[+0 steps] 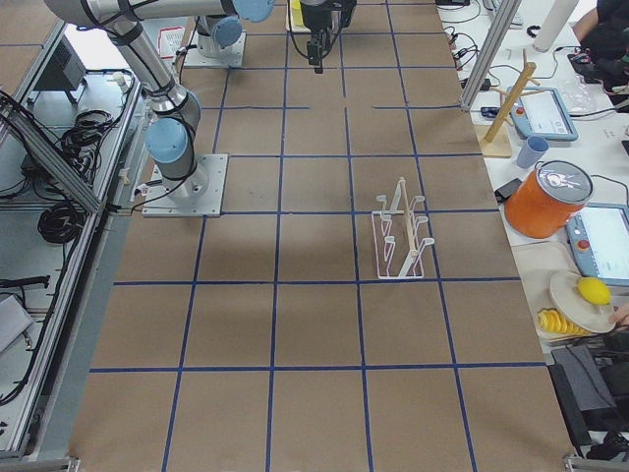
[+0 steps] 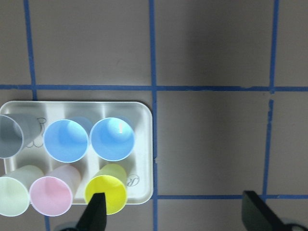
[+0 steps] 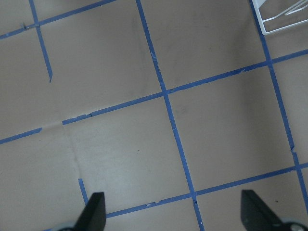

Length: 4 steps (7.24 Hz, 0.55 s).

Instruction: Transfer IKEA cup to right arm and place on rack

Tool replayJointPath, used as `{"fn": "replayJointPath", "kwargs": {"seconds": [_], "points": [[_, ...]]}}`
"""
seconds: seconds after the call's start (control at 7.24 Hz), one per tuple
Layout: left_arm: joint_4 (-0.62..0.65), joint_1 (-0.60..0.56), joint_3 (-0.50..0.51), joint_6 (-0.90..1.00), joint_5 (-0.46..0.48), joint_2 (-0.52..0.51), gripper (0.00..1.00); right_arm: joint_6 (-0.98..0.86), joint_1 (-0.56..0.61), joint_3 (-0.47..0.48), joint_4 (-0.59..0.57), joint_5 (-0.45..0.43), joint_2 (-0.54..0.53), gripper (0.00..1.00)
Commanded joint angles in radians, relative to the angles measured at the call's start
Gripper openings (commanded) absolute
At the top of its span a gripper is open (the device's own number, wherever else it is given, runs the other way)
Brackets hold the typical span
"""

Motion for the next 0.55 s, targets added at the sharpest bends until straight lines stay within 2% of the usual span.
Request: {"fn": "replayJointPath", "kwargs": {"seconds": [0.0, 0.41], "points": [[0.192, 0.178, -0.067, 0.214, -0.002, -0.068, 1.0, 0.002, 0.0, -0.002, -0.013, 0.005, 0.005, 1.0], [0.371, 0.272, -0.095, 0.27, -0.006, -0.214, 1.0, 0.002, 0.0, -0.001, -0.013, 0.004, 0.005, 1.0]]}}
